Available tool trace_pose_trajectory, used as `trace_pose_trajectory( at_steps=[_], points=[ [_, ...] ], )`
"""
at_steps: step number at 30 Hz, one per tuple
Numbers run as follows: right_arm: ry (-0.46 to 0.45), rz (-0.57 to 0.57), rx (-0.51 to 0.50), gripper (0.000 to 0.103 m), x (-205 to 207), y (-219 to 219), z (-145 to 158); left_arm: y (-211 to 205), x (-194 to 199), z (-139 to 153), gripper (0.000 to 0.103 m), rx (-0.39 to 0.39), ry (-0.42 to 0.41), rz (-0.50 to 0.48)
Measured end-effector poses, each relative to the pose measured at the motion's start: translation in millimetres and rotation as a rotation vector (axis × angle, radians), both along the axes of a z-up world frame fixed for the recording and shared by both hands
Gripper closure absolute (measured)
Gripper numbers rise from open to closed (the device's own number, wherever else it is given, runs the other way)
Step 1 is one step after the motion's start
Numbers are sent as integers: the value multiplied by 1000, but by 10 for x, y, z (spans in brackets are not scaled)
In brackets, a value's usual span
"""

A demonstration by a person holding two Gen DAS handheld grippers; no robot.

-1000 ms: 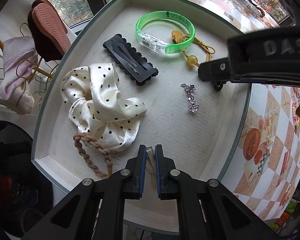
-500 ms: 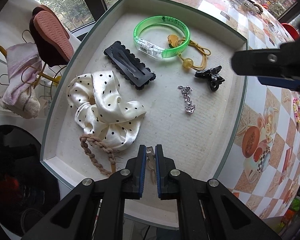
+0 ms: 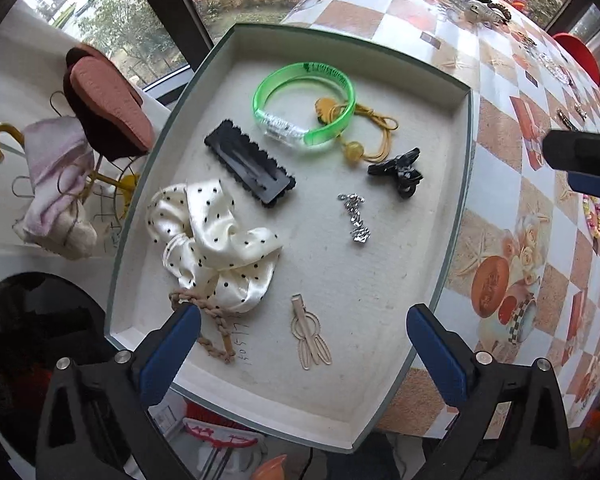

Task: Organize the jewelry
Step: 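Move both tools back over the silver spiked hair clip and pink beaded bracelet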

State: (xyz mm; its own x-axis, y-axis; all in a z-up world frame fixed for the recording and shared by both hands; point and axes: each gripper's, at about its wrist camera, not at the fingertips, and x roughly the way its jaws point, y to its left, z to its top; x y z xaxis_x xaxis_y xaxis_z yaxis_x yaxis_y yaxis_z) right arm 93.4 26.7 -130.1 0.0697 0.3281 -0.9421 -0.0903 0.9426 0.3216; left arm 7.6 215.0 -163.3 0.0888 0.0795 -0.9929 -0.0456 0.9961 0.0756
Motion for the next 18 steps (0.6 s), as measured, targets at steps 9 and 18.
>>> trace_pose_trajectory(
  at_steps=[9,18],
  points=[
    [9,-119,-19,15,-118,-708,-36,-400,194,266,0,15,-46,-68],
    [25,-283,-92,15,-327,-1610,-109,-897,498,432,0,-18,-87,-138]
  ],
)
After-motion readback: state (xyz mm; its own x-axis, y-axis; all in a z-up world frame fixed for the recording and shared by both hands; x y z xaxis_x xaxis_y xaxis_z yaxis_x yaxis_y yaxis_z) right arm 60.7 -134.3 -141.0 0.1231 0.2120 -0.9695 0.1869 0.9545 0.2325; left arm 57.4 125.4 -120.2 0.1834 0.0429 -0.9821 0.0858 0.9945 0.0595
